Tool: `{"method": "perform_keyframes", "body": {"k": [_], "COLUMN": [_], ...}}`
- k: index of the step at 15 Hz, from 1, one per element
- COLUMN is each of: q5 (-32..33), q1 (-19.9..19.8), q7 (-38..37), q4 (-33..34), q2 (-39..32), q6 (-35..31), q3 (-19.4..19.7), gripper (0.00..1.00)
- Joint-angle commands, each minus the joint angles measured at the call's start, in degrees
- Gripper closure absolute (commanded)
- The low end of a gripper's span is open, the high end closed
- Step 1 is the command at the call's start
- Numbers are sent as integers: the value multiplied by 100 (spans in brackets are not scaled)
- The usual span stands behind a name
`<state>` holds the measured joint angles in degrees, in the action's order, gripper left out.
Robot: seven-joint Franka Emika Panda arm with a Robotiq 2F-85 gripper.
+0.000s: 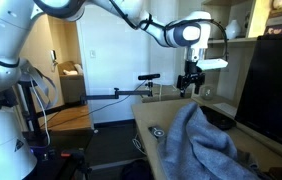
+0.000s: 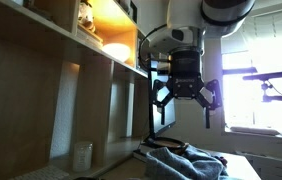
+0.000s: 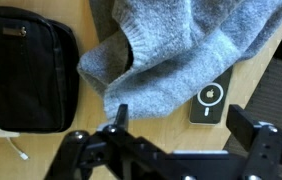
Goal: Hang the sweater on the computer
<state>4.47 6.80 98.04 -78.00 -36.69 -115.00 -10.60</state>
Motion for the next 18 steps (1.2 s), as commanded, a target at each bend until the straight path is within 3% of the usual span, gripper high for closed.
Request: {"method": "perform_keyframes", "body": {"k": [1, 18], "q5": [66, 373], "q1": [61, 124], "q7": [-68, -249], "q4": [548, 1268], "q2": [-366, -1053], "q6": [357, 343], "q3": [46, 237], "gripper": [0, 0]}}
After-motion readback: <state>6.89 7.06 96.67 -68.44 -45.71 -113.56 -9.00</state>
